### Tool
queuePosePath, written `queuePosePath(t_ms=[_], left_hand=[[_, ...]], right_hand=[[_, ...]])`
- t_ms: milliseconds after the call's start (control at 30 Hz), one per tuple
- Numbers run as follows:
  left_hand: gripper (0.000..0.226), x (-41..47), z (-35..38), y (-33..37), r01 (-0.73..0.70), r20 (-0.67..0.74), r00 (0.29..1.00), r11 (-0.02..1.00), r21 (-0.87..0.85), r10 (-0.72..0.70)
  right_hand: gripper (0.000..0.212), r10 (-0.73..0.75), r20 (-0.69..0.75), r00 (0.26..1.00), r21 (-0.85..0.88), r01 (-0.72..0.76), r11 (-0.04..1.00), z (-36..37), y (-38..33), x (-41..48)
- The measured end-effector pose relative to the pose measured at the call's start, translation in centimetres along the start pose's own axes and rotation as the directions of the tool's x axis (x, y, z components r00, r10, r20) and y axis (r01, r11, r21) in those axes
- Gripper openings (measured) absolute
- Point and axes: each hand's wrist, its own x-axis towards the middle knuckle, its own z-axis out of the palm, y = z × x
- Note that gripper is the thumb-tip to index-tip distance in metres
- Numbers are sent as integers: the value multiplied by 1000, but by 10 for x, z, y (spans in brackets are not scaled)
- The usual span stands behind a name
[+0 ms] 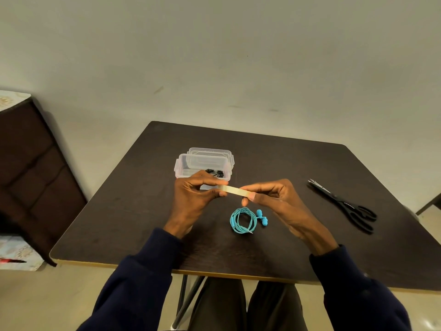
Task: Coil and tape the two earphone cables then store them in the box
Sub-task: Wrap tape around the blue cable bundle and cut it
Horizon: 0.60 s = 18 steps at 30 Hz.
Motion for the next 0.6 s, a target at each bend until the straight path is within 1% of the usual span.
queuePosePath(t_ms=[100, 167, 233, 300, 333, 400, 600], left_hand=[[28, 0, 0, 1, 14, 12, 1000, 1000, 12, -14], [28, 1, 0, 4, -22, 41, 999, 998, 58, 19], [28, 0, 2, 9, -56, 109, 993, 995, 89, 46], [27, -2, 8, 17, -39, 189, 982, 994, 100, 20], [28, -4, 12, 19, -39, 204, 979, 991, 128, 12], [25, -5, 17, 22, -56, 186, 982, 981, 186, 20], [13, -6, 15, 28, -61, 146, 989, 986, 154, 38]], right_hand=[[21, 5, -1, 1000, -34, -5, 999, 1, -1, 1], [21, -5, -26, 1000, -52, 4, 999, 2, -3, 1], [18, -12, -69, 998, -66, 8, 998, 5, -2, 1], [15, -25, -112, 993, -71, 17, 997, 8, -1, 1], [13, -36, -129, 991, -71, 27, 997, 10, -1, 1], [11, -45, -149, 988, -90, 32, 995, 14, 0, 1], [13, -16, -144, 989, -80, 4, 997, 15, 0, 4]])
